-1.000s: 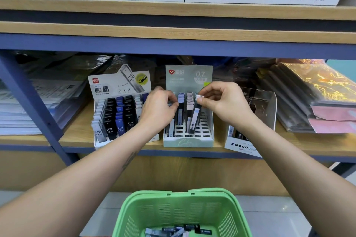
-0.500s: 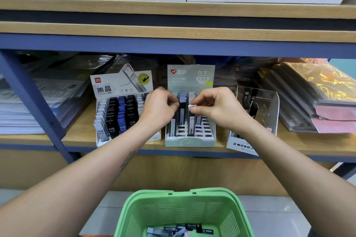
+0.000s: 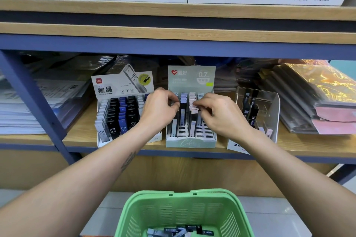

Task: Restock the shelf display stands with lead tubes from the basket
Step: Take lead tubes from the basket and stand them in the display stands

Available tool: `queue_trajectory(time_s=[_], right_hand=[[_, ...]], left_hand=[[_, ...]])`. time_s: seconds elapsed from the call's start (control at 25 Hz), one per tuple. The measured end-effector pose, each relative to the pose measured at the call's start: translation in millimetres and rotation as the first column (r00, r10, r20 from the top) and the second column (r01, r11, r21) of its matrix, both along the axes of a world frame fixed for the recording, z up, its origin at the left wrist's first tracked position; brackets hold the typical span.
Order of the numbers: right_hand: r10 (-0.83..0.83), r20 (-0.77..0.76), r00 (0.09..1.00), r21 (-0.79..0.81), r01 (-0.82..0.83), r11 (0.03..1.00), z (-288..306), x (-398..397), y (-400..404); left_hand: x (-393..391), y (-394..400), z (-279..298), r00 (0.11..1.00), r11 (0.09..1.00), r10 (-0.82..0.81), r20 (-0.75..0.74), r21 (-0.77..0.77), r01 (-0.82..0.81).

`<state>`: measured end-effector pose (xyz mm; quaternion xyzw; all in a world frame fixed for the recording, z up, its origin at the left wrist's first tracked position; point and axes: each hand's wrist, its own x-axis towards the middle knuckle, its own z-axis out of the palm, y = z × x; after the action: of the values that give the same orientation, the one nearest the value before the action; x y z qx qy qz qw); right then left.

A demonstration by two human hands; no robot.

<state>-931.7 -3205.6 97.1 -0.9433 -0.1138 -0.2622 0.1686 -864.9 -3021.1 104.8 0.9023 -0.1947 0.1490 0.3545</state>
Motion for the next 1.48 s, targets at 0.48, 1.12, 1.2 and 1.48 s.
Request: queue_trajectory(time_s=[0.48, 1.12, 1.2, 1.48], right_hand=[[0.087, -0.390, 0.917, 0.099, -0.052, 0.994, -70, -59, 62], [-0.199, -0.920, 0.337, -0.199, 0.036, 0.979, -328, -119, 68], [-0.205, -0.940, 0.272, -0.228, -0.052, 0.972, -347, -130, 64], [-0.326, -0.906, 0.272, -0.424, -0.559, 0.713, -368, -177, 47]], left_hand=[[-52, 37, -45, 0.997, 0.988, -0.062, -0.047, 0.140, 0.068], [-149, 67, -313, 0.688, 0.723, 0.117, -0.716, 0.536, 0.436], [-151, 77, -340, 0.643, 0.656, 0.134, -0.754, 0.554, 0.513], [-182, 78, -383, 0.471, 0.300, -0.101, -0.876, 0.425, 0.854]])
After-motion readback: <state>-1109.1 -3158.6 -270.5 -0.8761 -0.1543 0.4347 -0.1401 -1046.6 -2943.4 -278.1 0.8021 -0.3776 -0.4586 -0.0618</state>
